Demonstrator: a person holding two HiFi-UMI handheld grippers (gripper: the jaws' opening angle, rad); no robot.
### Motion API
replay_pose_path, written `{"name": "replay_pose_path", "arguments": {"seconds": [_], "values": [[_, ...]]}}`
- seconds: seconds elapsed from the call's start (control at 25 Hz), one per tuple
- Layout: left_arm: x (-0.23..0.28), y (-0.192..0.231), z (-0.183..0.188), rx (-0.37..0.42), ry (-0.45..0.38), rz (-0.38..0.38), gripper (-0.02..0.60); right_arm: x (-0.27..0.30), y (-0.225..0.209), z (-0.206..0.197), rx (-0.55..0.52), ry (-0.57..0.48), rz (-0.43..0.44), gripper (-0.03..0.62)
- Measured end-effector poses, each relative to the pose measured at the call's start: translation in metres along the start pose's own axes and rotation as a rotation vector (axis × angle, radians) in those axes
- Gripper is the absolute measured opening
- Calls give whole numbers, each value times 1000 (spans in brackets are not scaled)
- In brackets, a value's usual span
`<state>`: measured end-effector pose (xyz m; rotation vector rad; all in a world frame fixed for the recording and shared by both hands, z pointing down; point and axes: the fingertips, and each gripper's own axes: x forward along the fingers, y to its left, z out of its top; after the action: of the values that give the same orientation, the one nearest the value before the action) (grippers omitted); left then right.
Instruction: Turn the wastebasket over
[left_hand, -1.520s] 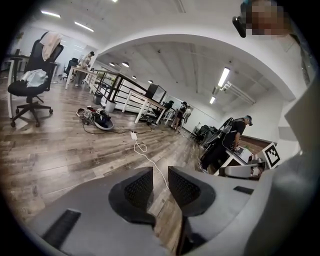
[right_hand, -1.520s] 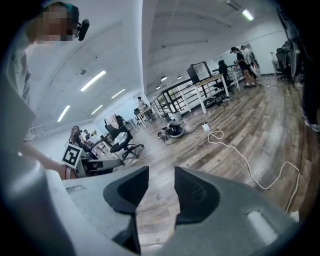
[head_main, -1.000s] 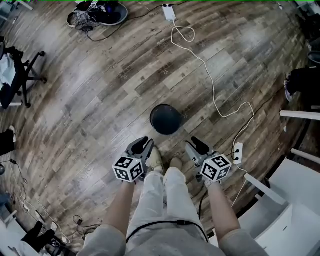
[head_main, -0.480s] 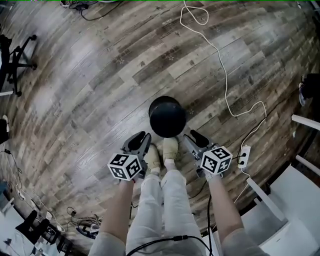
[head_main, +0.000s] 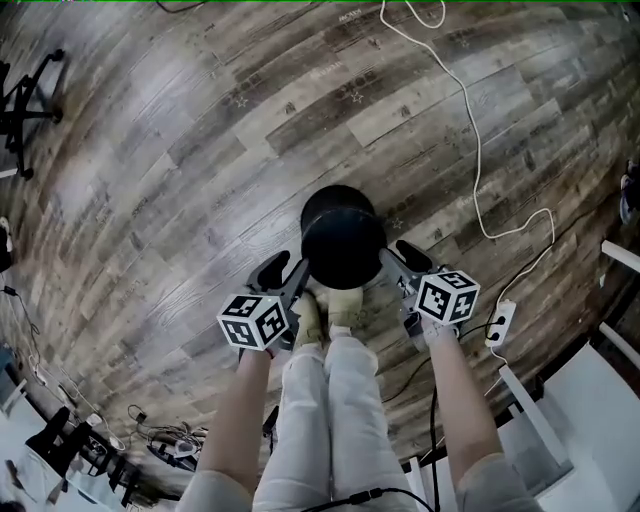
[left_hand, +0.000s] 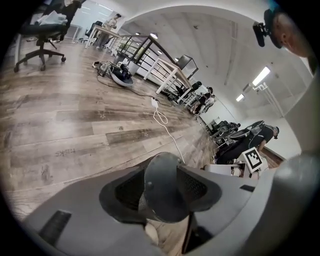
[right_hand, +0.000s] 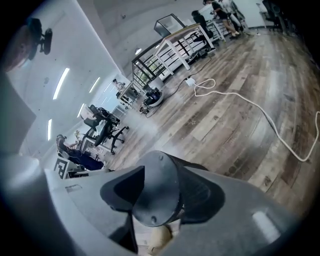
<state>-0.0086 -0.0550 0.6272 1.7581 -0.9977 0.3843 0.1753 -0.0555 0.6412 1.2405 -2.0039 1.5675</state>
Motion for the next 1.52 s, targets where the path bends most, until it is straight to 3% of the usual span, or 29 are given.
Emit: {"name": "replay_pose_path", "arguments": {"seconds": [0.28,0.48,0.72,0.96,1.24,1.36,1.52], "values": [[51,31,-8,-65,53,5,233,46,-32,-6,22,100,49,238],[76,36,-26,-65,159,-25,256,66,-37,-18,7,167,90,258],[78,36,-25,-143,131,-70,254,68,-35,-16,18,157,118,244],[79,32,-9,-149,61,-49,238,67,-32,-3,-13,112,89,204],[87,25,52,-52,-68,-47,219,73,-20,57,-104,-66,89,202],[93,20,81,49,-126,-63,219,78,-13,86,-177,-165,92,202],[88,16,83,181,-180,-96,221,77,-8,81,-257,-220,117,204]]}}
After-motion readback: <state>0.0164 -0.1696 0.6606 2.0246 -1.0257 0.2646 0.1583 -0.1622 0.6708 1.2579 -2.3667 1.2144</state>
